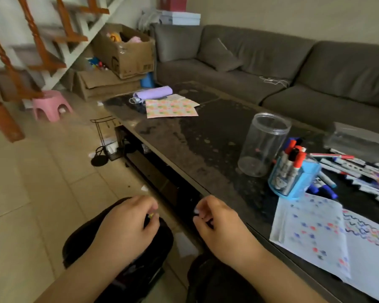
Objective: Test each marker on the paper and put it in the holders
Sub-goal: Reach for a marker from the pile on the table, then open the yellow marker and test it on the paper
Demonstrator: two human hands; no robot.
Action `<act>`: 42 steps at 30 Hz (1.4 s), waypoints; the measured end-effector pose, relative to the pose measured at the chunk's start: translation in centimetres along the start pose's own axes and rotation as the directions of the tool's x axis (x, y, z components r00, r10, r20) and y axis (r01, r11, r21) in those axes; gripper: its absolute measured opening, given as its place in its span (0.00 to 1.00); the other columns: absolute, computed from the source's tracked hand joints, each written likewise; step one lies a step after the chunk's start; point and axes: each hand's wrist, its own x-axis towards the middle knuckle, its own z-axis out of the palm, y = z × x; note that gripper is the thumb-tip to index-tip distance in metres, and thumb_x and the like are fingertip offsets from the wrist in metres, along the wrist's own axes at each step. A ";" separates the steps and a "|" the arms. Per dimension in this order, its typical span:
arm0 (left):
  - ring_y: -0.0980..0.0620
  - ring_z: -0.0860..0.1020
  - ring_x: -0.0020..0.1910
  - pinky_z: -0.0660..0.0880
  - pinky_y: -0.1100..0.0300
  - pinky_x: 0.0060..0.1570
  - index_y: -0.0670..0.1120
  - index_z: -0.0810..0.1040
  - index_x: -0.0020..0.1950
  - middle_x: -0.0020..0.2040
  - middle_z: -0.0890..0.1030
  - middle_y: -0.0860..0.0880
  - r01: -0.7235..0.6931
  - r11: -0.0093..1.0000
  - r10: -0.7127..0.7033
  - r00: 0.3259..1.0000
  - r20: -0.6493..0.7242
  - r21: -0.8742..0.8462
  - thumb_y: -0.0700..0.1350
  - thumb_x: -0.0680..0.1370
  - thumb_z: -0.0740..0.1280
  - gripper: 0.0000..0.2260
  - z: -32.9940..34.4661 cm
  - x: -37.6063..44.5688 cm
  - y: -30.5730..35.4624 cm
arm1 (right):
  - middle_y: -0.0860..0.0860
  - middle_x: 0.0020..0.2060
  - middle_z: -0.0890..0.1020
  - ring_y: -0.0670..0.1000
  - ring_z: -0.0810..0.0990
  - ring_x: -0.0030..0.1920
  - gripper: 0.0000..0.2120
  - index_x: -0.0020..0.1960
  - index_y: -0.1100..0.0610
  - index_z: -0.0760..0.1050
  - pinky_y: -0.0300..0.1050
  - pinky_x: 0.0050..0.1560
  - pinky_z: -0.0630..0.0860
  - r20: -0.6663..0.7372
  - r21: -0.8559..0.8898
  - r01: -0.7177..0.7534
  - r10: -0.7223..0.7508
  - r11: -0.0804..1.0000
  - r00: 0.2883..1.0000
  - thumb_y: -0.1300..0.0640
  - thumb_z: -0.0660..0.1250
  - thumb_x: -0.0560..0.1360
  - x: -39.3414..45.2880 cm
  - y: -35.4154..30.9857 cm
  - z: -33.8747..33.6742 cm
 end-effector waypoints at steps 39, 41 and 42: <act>0.59 0.74 0.50 0.73 0.67 0.46 0.54 0.71 0.58 0.54 0.76 0.57 -0.502 0.785 0.598 0.767 0.233 -0.363 0.52 0.79 0.59 0.09 21.2 11.7 34.8 | 0.61 0.71 0.60 0.60 0.74 0.61 0.25 0.75 0.47 0.57 0.51 0.58 0.75 -0.645 0.066 -0.886 0.697 0.459 0.313 0.48 0.58 0.80 -7.1 34.9 -27.9; 0.58 0.74 0.50 0.73 0.65 0.46 0.54 0.72 0.58 0.53 0.77 0.57 -0.492 0.787 0.593 0.771 0.234 -0.373 0.52 0.79 0.60 0.09 21.2 11.9 34.8 | 0.63 0.72 0.59 0.60 0.76 0.58 0.23 0.74 0.48 0.60 0.51 0.57 0.74 -0.636 0.068 -0.893 0.709 0.445 0.305 0.50 0.58 0.80 -6.9 35.6 -27.8; 0.59 0.74 0.50 0.73 0.65 0.46 0.54 0.72 0.58 0.53 0.76 0.57 -0.492 0.788 0.591 0.771 0.235 -0.370 0.52 0.79 0.59 0.09 21.3 12.0 34.7 | 0.62 0.71 0.61 0.58 0.77 0.55 0.22 0.74 0.48 0.61 0.50 0.56 0.74 -0.642 0.075 -0.885 0.701 0.460 0.310 0.51 0.58 0.80 -7.1 35.5 -27.7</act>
